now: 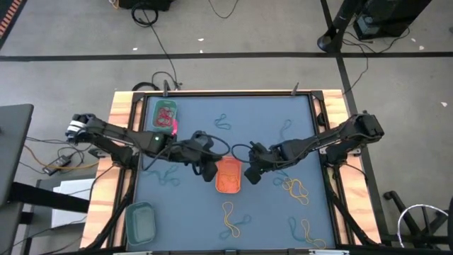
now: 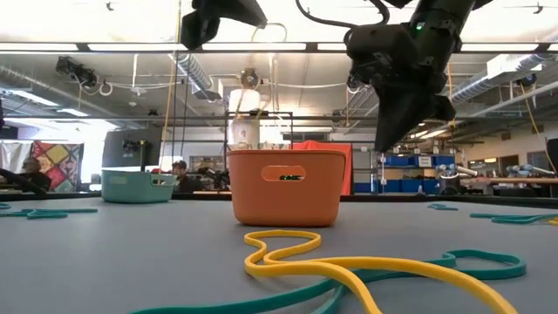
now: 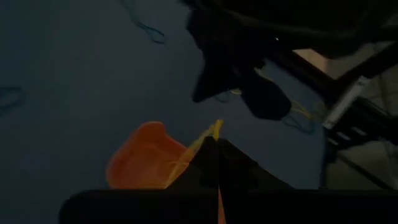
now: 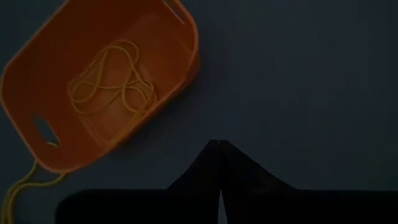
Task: Sort rubber bands into baskets
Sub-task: Put the yellow rubber band into the orange bin
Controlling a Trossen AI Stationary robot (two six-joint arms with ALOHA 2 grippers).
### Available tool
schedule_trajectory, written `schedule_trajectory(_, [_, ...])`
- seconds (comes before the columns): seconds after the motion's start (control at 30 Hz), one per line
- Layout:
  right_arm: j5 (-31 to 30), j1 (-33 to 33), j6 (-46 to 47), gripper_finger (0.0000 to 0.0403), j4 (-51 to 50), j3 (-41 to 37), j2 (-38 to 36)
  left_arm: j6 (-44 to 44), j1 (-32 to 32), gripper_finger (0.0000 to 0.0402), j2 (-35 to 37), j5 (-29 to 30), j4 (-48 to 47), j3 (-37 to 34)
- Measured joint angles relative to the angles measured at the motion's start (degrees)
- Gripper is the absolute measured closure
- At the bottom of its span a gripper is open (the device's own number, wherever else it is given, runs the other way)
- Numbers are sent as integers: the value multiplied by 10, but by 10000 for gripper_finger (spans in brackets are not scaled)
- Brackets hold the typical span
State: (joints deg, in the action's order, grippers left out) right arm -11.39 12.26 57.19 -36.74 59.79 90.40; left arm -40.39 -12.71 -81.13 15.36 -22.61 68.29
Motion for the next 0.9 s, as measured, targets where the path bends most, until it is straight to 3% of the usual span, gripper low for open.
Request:
schedule_trajectory(0.33, [-11, 14, 13, 380, -23, 0, -37, -4, 0, 389, -74, -13, 32, 0])
schedule_trajectory(0.53, [-1, 22, 14, 362, -52, 0, -58, -20, 0, 338, -120, -23, 40, 0])
schedule_trajectory(0.73, [-11, 37, 29, 329, -86, 0, -63, -53, 0, 275, -116, -33, 35, 0])
schedule_trajectory(0.9, [-21, 48, 33, 314, -120, 0, -62, -117, -49, 264, -109, -21, 32, 0])
